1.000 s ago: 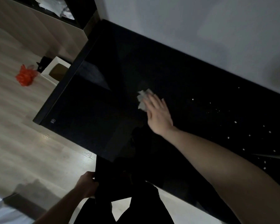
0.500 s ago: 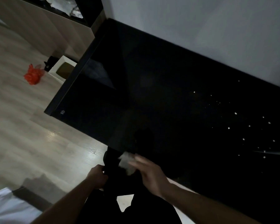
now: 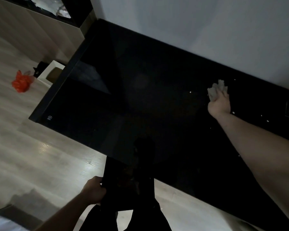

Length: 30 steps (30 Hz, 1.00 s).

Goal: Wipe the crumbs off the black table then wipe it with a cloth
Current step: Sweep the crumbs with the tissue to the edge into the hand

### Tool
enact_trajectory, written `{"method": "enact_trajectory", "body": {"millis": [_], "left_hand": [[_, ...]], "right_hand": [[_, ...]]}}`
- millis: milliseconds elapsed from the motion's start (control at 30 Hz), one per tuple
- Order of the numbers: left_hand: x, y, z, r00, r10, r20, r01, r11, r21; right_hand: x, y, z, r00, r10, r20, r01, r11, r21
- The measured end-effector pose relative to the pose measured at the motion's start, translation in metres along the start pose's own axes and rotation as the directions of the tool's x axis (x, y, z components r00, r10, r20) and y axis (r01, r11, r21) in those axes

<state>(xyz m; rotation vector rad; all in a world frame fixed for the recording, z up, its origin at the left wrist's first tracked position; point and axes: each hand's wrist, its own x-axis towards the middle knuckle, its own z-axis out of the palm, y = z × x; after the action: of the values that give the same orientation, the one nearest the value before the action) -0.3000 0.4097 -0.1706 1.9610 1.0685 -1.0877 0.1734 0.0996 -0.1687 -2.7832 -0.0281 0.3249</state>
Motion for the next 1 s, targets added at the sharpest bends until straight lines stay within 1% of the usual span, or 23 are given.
{"method": "enact_trajectory", "body": {"millis": [33, 67, 133, 167, 233, 300, 367, 467, 567, 633, 700, 733, 767, 800, 833, 867, 900, 933, 967, 1000], "left_hand": [[0.0, 0.0, 0.001, 1.0, -0.002, -0.006, 0.002, 1.0, 0.001], [0.0, 0.001, 0.003, 1.0, -0.001, -0.01, 0.001, 1.0, -0.005], [-0.002, 0.004, 0.004, 1.0, 0.007, -0.001, -0.007, 0.999, -0.045], [-0.004, 0.006, 0.004, 1.0, 0.012, 0.006, -0.012, 0.998, -0.064], [-0.007, 0.011, 0.002, 1.0, 0.022, 0.014, -0.021, 0.997, -0.074], [-0.009, 0.014, 0.003, 0.999, 0.037, 0.025, -0.035, 0.998, -0.061], [-0.012, 0.015, 0.004, 0.999, 0.044, 0.022, -0.043, 0.998, -0.038], [-0.014, 0.015, 0.007, 0.999, 0.041, 0.036, -0.04, 0.998, -0.04], [-0.011, 0.013, 0.01, 0.996, 0.057, 0.073, -0.053, 0.997, -0.05], [-0.009, 0.01, 0.015, 0.994, 0.071, 0.089, -0.065, 0.995, -0.07], [-0.008, 0.009, 0.021, 0.993, 0.089, 0.078, -0.085, 0.995, -0.046], [-0.007, 0.009, 0.024, 0.993, 0.096, 0.074, -0.094, 0.995, -0.032], [-0.007, 0.011, 0.027, 0.993, 0.102, 0.065, -0.101, 0.995, -0.024], [-0.009, 0.014, 0.03, 0.993, 0.104, 0.061, -0.103, 0.994, -0.021], [-0.01, 0.017, 0.032, 0.992, 0.104, 0.065, -0.102, 0.994, -0.023], [-0.011, 0.019, 0.035, 0.992, 0.101, 0.071, -0.099, 0.995, -0.032], [-0.012, 0.022, 0.037, 0.992, 0.098, 0.077, -0.095, 0.995, -0.044], [-0.015, 0.025, 0.04, 0.992, 0.098, 0.079, -0.094, 0.994, -0.053], [-0.017, 0.028, 0.043, 0.992, 0.102, 0.078, -0.098, 0.994, -0.055], [-0.019, 0.033, 0.046, 0.991, 0.106, 0.075, -0.102, 0.993, -0.054]], "right_hand": [[0.0, -0.005, 0.006, 1.0, -0.008, 0.01, 0.008, 0.999, -0.042], [-0.005, -0.014, 0.012, 0.999, -0.046, 0.001, 0.046, 0.996, -0.075], [-0.021, -0.036, 0.023, 0.984, -0.175, -0.013, 0.173, 0.979, -0.105], [-0.031, -0.047, 0.028, 0.971, -0.241, 0.002, 0.24, 0.965, -0.101], [-0.06, -0.069, 0.038, 0.925, -0.376, 0.053, 0.378, 0.924, -0.051], [-0.104, -0.083, 0.049, 0.858, -0.506, 0.092, 0.507, 0.862, 0.007], [-0.157, -0.084, 0.06, 0.804, -0.584, 0.111, 0.58, 0.811, 0.072], [-0.245, -0.075, 0.077, 0.76, -0.639, 0.119, 0.612, 0.765, 0.199], [-0.327, -0.057, 0.099, 0.729, -0.667, 0.156, 0.594, 0.729, 0.34], [-0.367, -0.042, 0.115, 0.694, -0.684, 0.223, 0.583, 0.716, 0.384], [-0.393, -0.025, 0.121, 0.657, -0.695, 0.291, 0.585, 0.714, 0.384], [-0.401, -0.019, 0.115, 0.65, -0.706, 0.283, 0.6, 0.705, 0.379], [-0.404, -0.014, 0.105, 0.653, -0.704, 0.279, 0.606, 0.707, 0.366], [-0.406, -0.008, 0.092, 0.682, -0.687, 0.253, 0.578, 0.717, 0.389], [-0.404, -0.002, 0.076, 0.74, -0.631, 0.233, 0.501, 0.748, 0.435], [-0.4, 0.006, 0.06, 0.8, -0.575, 0.173, 0.454, 0.768, 0.451], [-0.392, 0.013, 0.043, 0.866, -0.486, 0.116, 0.395, 0.808, 0.436], [-0.382, 0.023, 0.028, 0.916, -0.397, 0.049, 0.346, 0.847, 0.405], [-0.37, 0.034, 0.016, 0.95, -0.311, -0.002, 0.285, 0.87, 0.402], [-0.355, 0.048, 0.007, 0.967, -0.249, -0.061, 0.252, 0.883, 0.396]]}}
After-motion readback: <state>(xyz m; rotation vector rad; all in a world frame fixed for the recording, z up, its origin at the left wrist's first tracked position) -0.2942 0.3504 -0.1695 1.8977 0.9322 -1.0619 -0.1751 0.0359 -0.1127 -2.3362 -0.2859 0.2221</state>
